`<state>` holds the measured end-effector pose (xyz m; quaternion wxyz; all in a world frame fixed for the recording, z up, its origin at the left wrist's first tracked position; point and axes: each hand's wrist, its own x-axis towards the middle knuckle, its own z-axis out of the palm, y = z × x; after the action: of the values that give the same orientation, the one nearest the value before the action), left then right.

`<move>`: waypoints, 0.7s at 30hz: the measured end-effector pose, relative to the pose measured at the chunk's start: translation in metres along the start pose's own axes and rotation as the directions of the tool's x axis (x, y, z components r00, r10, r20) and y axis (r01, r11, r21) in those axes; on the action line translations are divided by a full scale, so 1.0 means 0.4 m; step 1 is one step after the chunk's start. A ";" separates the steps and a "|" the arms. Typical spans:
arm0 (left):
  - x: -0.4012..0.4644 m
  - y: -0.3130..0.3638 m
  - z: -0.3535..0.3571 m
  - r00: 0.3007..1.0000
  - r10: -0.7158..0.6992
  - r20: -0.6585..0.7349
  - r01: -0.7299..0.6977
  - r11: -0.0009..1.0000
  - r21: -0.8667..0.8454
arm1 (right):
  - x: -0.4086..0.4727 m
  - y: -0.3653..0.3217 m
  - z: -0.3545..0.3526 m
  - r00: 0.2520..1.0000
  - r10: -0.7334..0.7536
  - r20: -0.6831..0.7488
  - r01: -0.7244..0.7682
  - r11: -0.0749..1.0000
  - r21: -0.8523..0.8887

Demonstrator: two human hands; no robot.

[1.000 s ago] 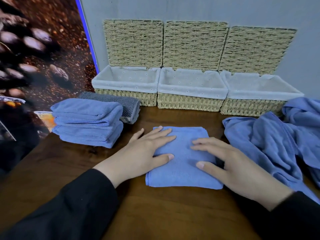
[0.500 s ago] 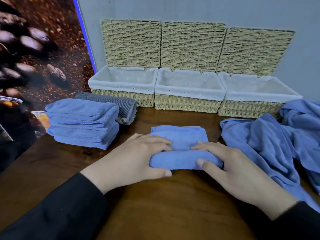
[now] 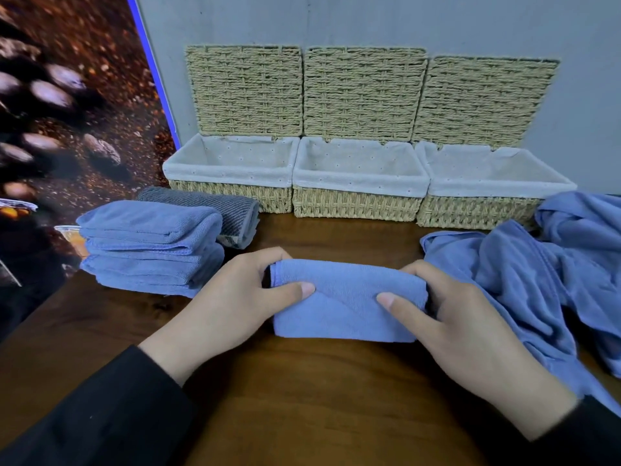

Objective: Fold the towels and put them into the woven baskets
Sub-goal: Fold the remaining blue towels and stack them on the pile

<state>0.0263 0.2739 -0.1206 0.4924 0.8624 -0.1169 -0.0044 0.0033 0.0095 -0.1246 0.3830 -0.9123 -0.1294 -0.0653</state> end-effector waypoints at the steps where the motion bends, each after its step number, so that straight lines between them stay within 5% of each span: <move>1: 0.001 0.000 0.000 1.000 -0.026 0.005 0.026 0.998 -0.053 | 0.002 0.001 0.002 1.000 0.013 -0.023 -0.013 1.000 0.024; 4: 0.003 0.003 0.010 0.996 -0.092 0.012 0.093 0.984 -0.150 | 0.012 0.018 0.018 0.996 0.042 -0.082 -0.041 0.999 0.021; 7: 0.014 -0.021 0.021 0.994 -0.068 -0.084 0.080 0.985 0.151 | 0.028 0.038 0.041 0.991 0.023 -0.134 -0.036 0.995 -0.098; 10: 0.008 -0.025 0.021 0.970 0.178 -0.163 -0.107 0.923 0.369 | 0.037 0.043 0.050 0.963 -0.187 -0.196 0.130 0.954 -0.269; 12: -0.002 -0.014 0.026 0.949 0.313 -0.047 -0.261 0.856 0.447 | 0.038 0.048 0.058 0.928 -0.328 -0.179 0.251 0.901 -0.354; 15: -0.010 -0.008 0.056 0.931 0.245 0.271 -0.359 0.750 0.555 | 0.037 0.059 0.066 0.886 -0.452 -0.099 0.391 0.846 -0.363; 21: -0.004 -0.004 0.047 0.927 0.044 0.373 -0.279 0.744 0.607 | 0.017 0.053 0.054 0.955 -0.234 0.181 0.275 0.929 -0.248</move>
<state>0.0229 0.2590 -0.1319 0.1338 0.9517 -0.2683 -0.0667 0.0164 0.0120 -0.1526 0.2321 -0.9338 -0.2649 -0.0635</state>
